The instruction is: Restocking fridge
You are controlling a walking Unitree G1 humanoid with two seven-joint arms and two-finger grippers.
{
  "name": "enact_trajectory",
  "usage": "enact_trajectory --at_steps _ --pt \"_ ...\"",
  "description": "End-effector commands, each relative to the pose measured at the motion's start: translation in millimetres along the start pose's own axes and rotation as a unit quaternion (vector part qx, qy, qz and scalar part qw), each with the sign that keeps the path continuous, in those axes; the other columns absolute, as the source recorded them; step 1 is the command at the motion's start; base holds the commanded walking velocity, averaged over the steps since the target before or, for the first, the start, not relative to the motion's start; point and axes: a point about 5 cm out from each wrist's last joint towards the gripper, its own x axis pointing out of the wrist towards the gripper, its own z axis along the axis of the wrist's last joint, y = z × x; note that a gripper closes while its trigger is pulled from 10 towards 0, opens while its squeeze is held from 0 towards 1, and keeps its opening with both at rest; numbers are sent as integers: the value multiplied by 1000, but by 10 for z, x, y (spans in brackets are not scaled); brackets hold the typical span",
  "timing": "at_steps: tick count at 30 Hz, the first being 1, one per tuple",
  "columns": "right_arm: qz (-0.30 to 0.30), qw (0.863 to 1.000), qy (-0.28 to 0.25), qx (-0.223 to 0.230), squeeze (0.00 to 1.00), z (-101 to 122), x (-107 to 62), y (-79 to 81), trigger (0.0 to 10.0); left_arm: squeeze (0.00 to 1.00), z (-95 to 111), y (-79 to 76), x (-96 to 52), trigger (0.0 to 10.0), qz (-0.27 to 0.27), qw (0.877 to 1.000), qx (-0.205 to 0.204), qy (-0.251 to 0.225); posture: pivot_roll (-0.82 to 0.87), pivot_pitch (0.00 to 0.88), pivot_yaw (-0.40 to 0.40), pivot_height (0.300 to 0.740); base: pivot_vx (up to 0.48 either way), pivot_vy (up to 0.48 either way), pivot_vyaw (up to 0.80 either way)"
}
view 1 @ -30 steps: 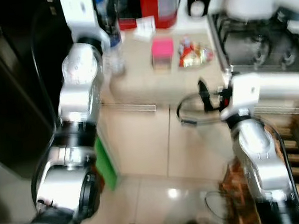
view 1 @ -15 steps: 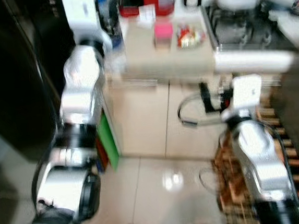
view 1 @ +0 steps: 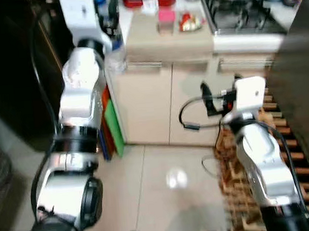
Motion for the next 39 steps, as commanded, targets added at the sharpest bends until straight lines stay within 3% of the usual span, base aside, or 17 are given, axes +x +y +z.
enact_trajectory --at_steps 1,5,9,13,14,16,18,23,32,39 --pt "-5 1000 1 -1 318 -5 -17 -40 10000 0 76 -67 27 10000 -13 1000 -3 -15 -48 0 45 740 -251 0 0" --pt "-4 1000 5 -3 318 -31 -29 -47 10000 0 42 -87 -10 10000 -18 1000 -7 -9 -41 0 42 740 -126 0 0" --pt "-4 1000 8 -4 318 -46 -41 -42 10000 0 -108 -69 -189 10000 -12 998 -52 16 -42 0 49 740 0 0 0" --pt "-9 1000 17 -6 314 -90 -62 -74 10000 0 -580 -103 -546 10000 3 990 -79 113 -33 0 47 740 0 -209 0" --pt "-9 1000 17 -6 314 -90 -62 -74 10000 0 -580 -103 -546 10000 3 990 -79 113 -33 0 47 740 0 -446 0" --pt "-3 1000 21 -9 310 -114 -69 -65 10000 0 -828 -194 -722 10000 6 983 -88 160 -28 0 42 740 0 -448 0" --pt "0 1000 22 -10 310 -122 -70 -59 10000 0 -921 -269 -810 10000 0 980 -89 179 -28 0 42 740 0 -448 0" --pt "-2 1000 21 -10 314 -121 -38 -62 10000 0 -965 -321 -887 10000 -26 978 -77 190 -31 0 47 740 0 -448 0" --pt "-9 1000 22 -13 310 -143 -63 -95 10000 0 -1022 -356 -1051 10000 -65 971 -103 205 -46 0 65 740 0 -459 0" --pt "-5 1000 20 -15 306 -156 -44 -80 10000 0 -966 -389 -1025 10000 -84 972 -104 192 -41 0 69 740 0 -465 0"
